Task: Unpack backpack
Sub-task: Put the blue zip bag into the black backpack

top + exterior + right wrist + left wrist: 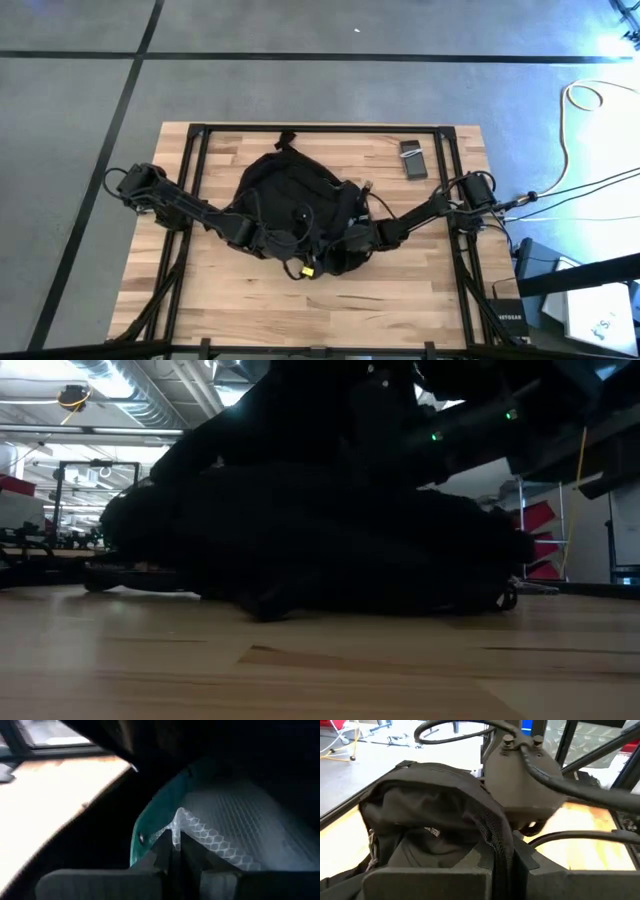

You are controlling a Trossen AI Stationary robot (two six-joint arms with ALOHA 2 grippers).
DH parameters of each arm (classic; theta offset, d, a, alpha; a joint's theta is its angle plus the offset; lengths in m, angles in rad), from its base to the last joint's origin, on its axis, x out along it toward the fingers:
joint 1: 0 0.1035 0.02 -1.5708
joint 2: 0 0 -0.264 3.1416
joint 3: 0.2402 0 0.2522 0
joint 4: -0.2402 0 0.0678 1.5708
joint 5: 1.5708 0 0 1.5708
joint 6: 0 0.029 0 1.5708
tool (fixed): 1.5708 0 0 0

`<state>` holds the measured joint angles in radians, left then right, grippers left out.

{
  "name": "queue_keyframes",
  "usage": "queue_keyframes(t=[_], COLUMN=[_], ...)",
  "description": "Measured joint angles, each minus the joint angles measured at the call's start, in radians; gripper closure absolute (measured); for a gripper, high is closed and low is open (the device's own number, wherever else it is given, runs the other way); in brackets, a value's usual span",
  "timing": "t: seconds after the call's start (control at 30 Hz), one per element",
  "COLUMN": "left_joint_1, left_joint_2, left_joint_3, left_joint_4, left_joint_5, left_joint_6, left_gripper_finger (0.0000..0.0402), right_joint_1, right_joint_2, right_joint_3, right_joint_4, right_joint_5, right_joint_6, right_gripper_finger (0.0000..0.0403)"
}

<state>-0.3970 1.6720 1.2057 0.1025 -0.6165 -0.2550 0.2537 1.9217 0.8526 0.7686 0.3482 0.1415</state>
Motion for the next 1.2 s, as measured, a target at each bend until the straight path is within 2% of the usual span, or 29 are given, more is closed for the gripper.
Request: queue_keyframes(t=[0.2, 0.3, 0.43, 0.57, 0.67, 0.77, 0.87, 0.97, 1.2], left_joint_1=[-0.009, -0.01, -0.01, -0.011, -0.011, -0.019, -0.03, -0.043, -0.055], left_joint_2=[-0.004, -0.004, -0.002, 0.003, 0.003, 0.002, 0.001, 0.002, 0.008], left_joint_3=[0.005, 0.005, 0.004, 0.0, 0.0, 0.003, 0.004, 0.001, -0.011], left_joint_4=[0.032, 0.032, 0.022, 0.004, 0.014, 0.04, 0.06, 0.076, 0.056], left_joint_5=[0.016, 0.019, 0.02, 0.019, 0.02, 0.032, 0.03, 0.017, 0.011], left_joint_6=[0.002, 0.005, 0.005, 0.008, 0.007, 0.006, 0.024, 0.062, 0.072], left_gripper_finger=[0.0396, 0.0396, 0.0396, 0.0396, 0.0396, 0.0396, 0.0396, 0.0396, 0.0396], right_joint_1=[0.0, -0.001, -0.005, -0.005, 0.013, 0.058, 0.1, 0.126, 0.2], right_joint_2=[0.0, 0.0, 0.0, -0.004, -0.02, -0.064, -0.126, -0.169, -0.259], right_joint_3=[0.0, 0.0, 0.001, 0.003, 0.003, 0.003, 0.003, 0.005, 0.006], right_joint_4=[0.13, 0.14, 0.092, -0.021, -0.028, -0.063, -0.177, -0.309, -0.646], right_joint_5=[-0.094, -0.135, -0.139, -0.135, -0.247, -0.261, -0.207, -0.102, 0.027], right_joint_6=[-0.094, -0.1, -0.106, -0.095, -0.062, -0.075, -0.134, -0.179, -0.192], right_gripper_finger=[0.0402, 0.0402, 0.039, 0.0336, 0.0272, 0.0204, 0.0146, 0.0117, 0.012])
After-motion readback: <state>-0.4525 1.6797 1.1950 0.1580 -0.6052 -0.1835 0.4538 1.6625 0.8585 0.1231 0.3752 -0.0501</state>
